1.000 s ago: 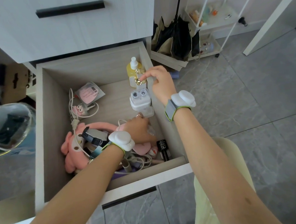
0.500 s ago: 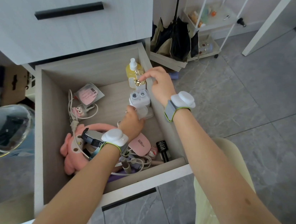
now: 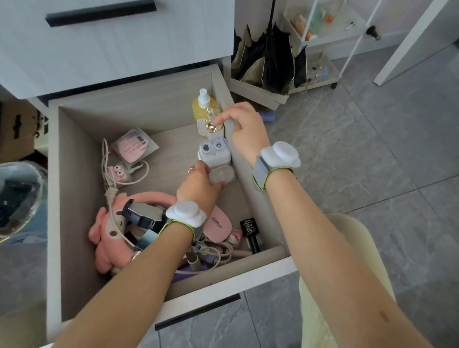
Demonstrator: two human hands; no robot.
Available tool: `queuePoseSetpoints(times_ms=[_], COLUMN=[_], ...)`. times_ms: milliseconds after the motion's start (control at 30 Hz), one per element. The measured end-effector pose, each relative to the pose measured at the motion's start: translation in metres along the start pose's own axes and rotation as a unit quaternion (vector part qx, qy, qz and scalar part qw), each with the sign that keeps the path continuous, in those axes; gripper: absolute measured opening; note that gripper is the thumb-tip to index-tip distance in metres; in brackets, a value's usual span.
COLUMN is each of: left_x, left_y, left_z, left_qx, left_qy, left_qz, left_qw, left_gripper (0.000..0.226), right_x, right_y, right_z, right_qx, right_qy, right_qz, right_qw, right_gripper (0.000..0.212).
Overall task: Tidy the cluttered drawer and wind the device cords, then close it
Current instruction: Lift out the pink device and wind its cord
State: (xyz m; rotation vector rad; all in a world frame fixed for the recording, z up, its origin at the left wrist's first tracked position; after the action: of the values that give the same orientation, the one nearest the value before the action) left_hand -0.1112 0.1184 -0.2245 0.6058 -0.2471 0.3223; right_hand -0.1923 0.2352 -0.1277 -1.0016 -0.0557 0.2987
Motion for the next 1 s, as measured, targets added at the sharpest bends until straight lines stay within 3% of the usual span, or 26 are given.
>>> queuePoseSetpoints(times_ms=[200,467,800,1000], left_x=[-0.001,-0.003,-0.002,-0.003], left_y=[0.001,0.009,0.017,0.017], left_z=[0.0,-0.001,-0.002,-0.002], left_qx=[0.008,-0.037,-0.128,-0.12], left_qy=[0.007,0.002,0.005,0.009], left_qz=[0.011,-0.03,-0.053,-0.053], left_qw=[1.0,0.999,0.99,0.991], left_gripper=[0.044,0.029,0.036,0.04], right_x=[0.0,0.0,0.0,0.001], right_y=[-0.001,-0.001,-0.001,-0.004], right_z=[0.0,-0.001,-0.001,-0.001], right_qx=[0.012,0.027,0.038,0.04], right_qy=[-0.001,-0.006,-0.009,-0.01], right_qz=[-0.008,-0.012,-0.02,-0.017], right_qw=[1.0,1.0,0.999,0.999], right_gripper=[0.051,0.055,0.055,0.055])
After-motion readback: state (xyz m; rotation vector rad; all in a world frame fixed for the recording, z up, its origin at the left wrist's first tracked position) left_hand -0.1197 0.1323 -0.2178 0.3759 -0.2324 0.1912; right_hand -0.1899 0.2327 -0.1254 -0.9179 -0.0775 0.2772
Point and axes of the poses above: each hand's wrist, its own x-axis away from the middle knuckle, its own z-axis out of the back of the hand, y = z × x, the point moved 9 cm from there along -x, towards the middle knuckle, and after that the axes turned 8 degrees about -y, right-handed, at the moved point
